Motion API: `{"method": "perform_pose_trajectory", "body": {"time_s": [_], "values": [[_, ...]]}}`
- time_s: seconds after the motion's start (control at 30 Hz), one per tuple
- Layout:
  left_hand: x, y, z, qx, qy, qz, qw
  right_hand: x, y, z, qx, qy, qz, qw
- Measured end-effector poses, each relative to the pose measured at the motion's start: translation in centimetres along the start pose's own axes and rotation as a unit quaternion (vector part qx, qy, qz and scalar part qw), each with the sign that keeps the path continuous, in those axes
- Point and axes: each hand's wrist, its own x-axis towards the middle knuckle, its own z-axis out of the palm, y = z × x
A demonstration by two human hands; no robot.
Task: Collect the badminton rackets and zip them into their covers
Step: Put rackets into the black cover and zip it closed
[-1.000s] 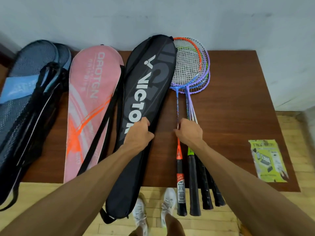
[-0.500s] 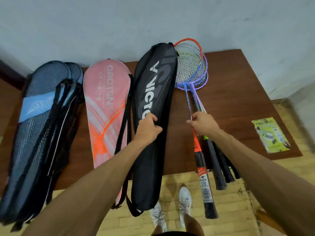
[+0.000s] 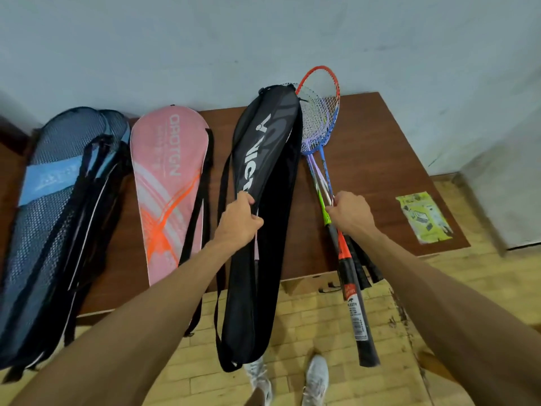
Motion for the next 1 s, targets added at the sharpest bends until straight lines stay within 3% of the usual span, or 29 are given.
{"method": "perform_pose_trajectory", "body": {"time_s": [0.43, 0.67, 1.0], "values": [[-2.6, 3.4, 1.3, -0.029, 0.016, -0.070, 0.997, -1.7, 5.3, -3.8, 0.033, -0.005, -0.041, 0.999], [-1.9, 6.0, 2.8, -0.056, 0.045, -0.099, 0.993, -4.0, 9.0, -3.1, 0.055, -0.112, -0.066, 0.990], [-2.3, 6.1, 4.2, -0.043, 0.055, -0.093, 0.993, -5.6, 11.8, 0.3, 0.046, -0.171, -0.106, 0.979]]}}
